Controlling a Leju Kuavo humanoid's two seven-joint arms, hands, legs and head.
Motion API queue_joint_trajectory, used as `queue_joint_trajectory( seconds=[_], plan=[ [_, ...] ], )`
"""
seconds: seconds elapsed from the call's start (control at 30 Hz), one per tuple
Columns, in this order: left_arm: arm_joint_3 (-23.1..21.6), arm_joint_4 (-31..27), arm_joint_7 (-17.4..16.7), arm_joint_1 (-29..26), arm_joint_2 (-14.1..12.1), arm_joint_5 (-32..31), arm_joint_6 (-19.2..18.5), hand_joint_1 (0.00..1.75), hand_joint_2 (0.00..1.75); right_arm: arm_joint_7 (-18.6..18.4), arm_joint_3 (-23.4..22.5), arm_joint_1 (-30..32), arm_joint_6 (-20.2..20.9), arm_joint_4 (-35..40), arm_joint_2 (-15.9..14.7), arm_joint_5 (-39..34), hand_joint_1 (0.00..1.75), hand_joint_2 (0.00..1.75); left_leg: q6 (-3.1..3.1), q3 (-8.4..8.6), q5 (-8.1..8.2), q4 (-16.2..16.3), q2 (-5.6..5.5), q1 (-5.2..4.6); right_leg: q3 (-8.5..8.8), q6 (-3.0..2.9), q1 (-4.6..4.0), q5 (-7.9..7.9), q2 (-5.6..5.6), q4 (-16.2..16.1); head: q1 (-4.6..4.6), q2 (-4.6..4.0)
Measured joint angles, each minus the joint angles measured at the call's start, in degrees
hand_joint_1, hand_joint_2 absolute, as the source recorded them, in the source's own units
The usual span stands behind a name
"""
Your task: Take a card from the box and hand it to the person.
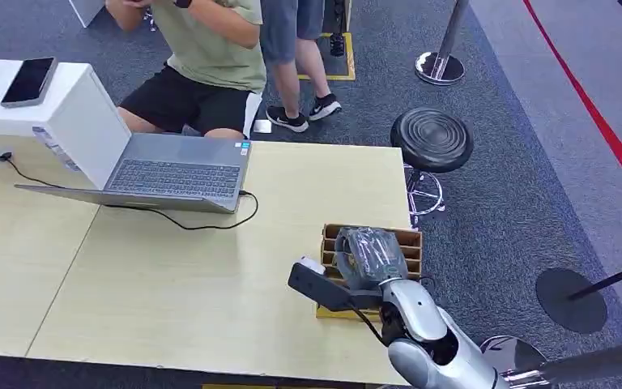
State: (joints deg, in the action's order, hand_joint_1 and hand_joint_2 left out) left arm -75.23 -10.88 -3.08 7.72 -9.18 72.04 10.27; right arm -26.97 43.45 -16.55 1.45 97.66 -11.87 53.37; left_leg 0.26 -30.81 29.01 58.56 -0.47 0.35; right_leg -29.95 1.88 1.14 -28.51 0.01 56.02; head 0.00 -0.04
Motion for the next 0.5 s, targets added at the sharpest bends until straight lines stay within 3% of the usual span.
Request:
queue_joint_trajectory(
  seconds=[0.3, 0.5],
  plan=[
    [0.02, 0.00, 0.00, -0.02, 0.24, 0.31, -0.04, 0.00, 1.75, 2.63, -3.28, 0.64, -8.90, 3.48, 0.28, 1.27, 1.68, 1.75, 0.00, 0.01, 0.00, 0.00, 0.00, 0.00, 0.00, 0.00, 0.00, 0.00, 0.00, 0.00, 0.00, 0.00],
    [0.02, 0.00, 0.07, -0.02, 0.44, 0.28, -0.15, 0.00, 1.75, 4.66, -5.99, 1.63, -11.30, 6.56, 0.28, 0.92, 1.68, 1.75, 0.00, 0.01, 0.00, 0.00, 0.01, 0.00, 0.00, 0.00, 0.00, 0.00, 0.00, 0.00, 0.00, 0.00]
  ],
)
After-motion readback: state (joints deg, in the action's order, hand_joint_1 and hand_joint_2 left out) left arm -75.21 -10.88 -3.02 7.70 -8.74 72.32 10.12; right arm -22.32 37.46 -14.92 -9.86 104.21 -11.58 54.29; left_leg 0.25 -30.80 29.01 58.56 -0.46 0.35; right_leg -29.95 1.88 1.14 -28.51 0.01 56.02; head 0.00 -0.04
